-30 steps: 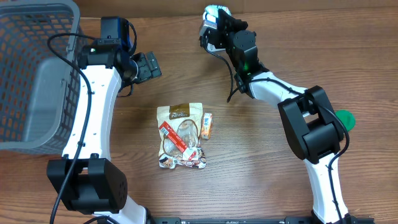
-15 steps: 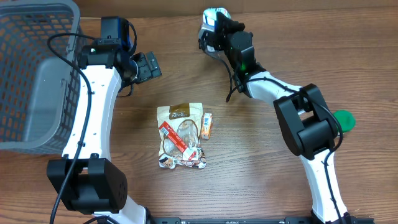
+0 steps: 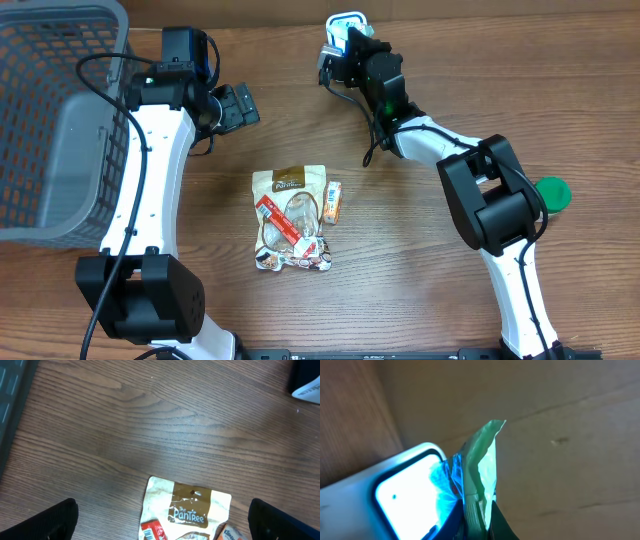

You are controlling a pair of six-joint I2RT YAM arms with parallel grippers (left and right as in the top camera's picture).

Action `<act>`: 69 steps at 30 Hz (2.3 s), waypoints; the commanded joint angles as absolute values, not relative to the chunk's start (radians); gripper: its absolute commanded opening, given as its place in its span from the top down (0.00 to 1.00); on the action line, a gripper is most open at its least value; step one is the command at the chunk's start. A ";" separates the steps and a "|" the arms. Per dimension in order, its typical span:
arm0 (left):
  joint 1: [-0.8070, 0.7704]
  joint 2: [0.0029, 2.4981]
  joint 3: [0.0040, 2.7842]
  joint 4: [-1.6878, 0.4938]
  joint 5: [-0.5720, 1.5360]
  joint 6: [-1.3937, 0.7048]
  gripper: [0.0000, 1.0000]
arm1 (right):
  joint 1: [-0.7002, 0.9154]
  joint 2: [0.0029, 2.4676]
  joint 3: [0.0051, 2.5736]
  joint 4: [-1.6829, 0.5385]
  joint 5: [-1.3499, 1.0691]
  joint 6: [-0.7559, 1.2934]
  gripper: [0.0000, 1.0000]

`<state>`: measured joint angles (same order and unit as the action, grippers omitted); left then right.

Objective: Scan the item barcode
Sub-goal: 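Carry the wipes pack up to the white scanner with the right gripper, then move the wipes pack right and lower it onto the table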

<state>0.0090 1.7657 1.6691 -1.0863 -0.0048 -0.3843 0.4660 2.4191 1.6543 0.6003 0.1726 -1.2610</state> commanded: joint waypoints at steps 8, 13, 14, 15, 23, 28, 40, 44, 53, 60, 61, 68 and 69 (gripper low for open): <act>0.013 1.746 1.684 -1.088 -0.010 -0.362 0.00 | 0.496 2.420 1.671 0.605 0.281 -1.245 0.96; 0.013 1.746 1.684 -1.088 -0.010 -0.362 0.00 | 0.496 2.392 1.671 0.709 0.318 -1.098 0.97; 0.013 1.746 1.684 -1.088 -0.010 -0.362 0.00 | 0.496 2.377 1.671 0.710 0.316 -1.073 0.96; 0.013 1.746 1.684 -1.088 -0.010 -0.362 0.00 | 0.496 2.358 1.671 0.705 0.313 -1.041 0.97; 0.013 1.746 1.684 -1.088 -0.010 -0.362 0.00 | 0.496 2.107 1.671 0.423 0.313 -0.758 0.97; 0.013 1.746 1.684 -1.088 -0.010 -0.362 0.00 | 0.489 1.912 1.671 0.103 0.260 -0.635 0.97; 0.013 1.746 1.684 -1.088 -0.010 -0.362 0.00 | 0.396 1.698 1.665 -1.030 0.008 -0.392 0.96; 0.013 1.746 1.684 -1.088 -0.010 -0.362 0.00 | 0.329 1.710 1.590 -1.254 -0.081 -0.336 0.96; 0.013 1.746 1.684 -1.088 -0.010 -0.362 0.00 | 0.199 1.711 1.239 -1.045 -0.084 -0.345 0.96; 0.013 1.746 1.684 -1.088 -0.010 -0.362 0.00 | 0.168 1.711 1.152 -0.925 -0.005 -0.344 0.58; 0.013 1.746 1.684 -1.088 -0.010 -0.362 0.00 | 0.168 1.711 1.153 -0.916 0.027 -0.344 0.57; 0.013 1.746 1.684 -1.088 -0.010 -0.362 0.00 | 0.177 1.711 1.221 -0.871 0.132 -0.181 0.49; 0.013 1.746 1.684 -1.088 -0.010 -0.362 0.00 | 0.181 1.711 1.234 -0.881 0.103 -0.131 0.49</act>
